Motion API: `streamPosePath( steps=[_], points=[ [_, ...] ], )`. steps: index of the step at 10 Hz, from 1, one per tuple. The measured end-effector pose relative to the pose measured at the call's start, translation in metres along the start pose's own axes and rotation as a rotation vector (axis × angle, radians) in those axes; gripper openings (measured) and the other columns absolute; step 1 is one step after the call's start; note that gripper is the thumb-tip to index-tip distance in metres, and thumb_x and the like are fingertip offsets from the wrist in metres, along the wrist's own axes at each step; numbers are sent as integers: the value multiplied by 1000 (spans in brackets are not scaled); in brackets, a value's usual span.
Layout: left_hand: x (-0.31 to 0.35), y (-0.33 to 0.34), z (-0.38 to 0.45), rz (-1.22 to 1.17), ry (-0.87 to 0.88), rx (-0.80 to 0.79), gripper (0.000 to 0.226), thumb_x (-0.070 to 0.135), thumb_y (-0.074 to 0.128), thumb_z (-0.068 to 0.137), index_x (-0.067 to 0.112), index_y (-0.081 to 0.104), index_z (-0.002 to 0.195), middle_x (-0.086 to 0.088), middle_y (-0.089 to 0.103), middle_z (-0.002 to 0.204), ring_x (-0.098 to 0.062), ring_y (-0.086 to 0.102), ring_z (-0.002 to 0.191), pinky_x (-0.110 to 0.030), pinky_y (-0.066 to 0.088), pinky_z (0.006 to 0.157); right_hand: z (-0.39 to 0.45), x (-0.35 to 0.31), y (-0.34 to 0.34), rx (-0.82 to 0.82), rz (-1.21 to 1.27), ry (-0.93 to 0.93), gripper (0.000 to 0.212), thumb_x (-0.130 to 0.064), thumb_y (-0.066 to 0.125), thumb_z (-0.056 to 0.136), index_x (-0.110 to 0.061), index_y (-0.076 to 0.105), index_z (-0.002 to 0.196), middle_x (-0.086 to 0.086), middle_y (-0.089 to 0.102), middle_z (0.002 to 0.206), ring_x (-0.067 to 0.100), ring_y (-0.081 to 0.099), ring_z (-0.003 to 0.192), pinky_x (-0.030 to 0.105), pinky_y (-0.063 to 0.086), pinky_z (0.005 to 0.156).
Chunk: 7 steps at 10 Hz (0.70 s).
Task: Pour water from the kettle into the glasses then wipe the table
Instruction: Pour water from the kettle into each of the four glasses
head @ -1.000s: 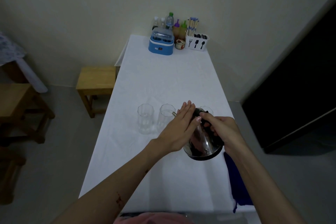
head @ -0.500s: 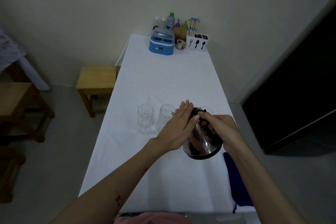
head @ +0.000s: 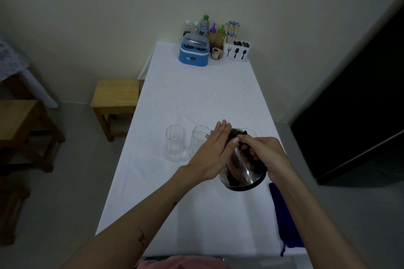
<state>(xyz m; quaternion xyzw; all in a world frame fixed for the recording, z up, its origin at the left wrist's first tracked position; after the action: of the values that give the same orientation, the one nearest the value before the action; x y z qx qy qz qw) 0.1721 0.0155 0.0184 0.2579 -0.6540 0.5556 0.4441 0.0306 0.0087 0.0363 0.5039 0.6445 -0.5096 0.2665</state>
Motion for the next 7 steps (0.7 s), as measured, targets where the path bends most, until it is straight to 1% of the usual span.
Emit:
streamPosePath(
  steps=[1, 3, 5, 6, 7],
  points=[
    [0, -1, 0, -2, -1, 0, 65, 49, 25, 101, 16, 10, 154, 5, 1, 163, -1, -8, 147, -20, -3, 117, 1, 0, 0, 4, 1, 0, 31, -41, 78, 78, -10, 75, 70, -7, 61, 51, 13, 55, 58, 25, 43, 59],
    [0, -1, 0, -11, 1, -1, 62, 45, 25, 102, 16, 9, 154, 4, 0, 163, -2, -9, 147, -22, -3, 119, 3, 1, 0, 26, 24, 20, 49, -55, 72, 77, -6, 79, 76, 8, 71, 72, 15, 57, 62, 29, 46, 65],
    [-1, -2, 0, -7, 6, 5, 63, 46, 25, 102, 15, 9, 154, 4, 1, 163, -3, -8, 148, -21, -3, 118, 5, 1, 0, 30, 11, 6, 51, -54, 72, 78, -4, 79, 77, 16, 74, 79, 17, 58, 63, 31, 47, 66],
    [-2, -2, 1, -8, 6, 7, 63, 47, 25, 102, 16, 10, 154, 4, 1, 163, -3, -7, 148, -22, -2, 119, 6, 1, 0, 32, 6, 4, 50, -53, 73, 79, -4, 79, 78, 16, 73, 77, 17, 58, 64, 31, 47, 65],
    [-2, -3, 1, -4, 7, 8, 64, 48, 25, 101, 16, 10, 154, 4, 1, 163, -2, -8, 147, -23, -2, 119, 6, 1, 0, 28, 8, 7, 50, -53, 73, 79, -4, 79, 79, 11, 72, 76, 17, 57, 63, 30, 46, 64]
  ],
)
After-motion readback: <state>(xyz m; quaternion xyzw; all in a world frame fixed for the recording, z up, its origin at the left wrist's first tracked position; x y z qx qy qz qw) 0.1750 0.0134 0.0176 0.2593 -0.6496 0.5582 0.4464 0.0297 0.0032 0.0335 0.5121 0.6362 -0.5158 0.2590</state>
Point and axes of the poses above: each hand's wrist, its own z-axis towards the middle knuckle, its own y-axis out of the palm, x = y × z, the point moved 10 cm from there along z, towards the middle knuckle
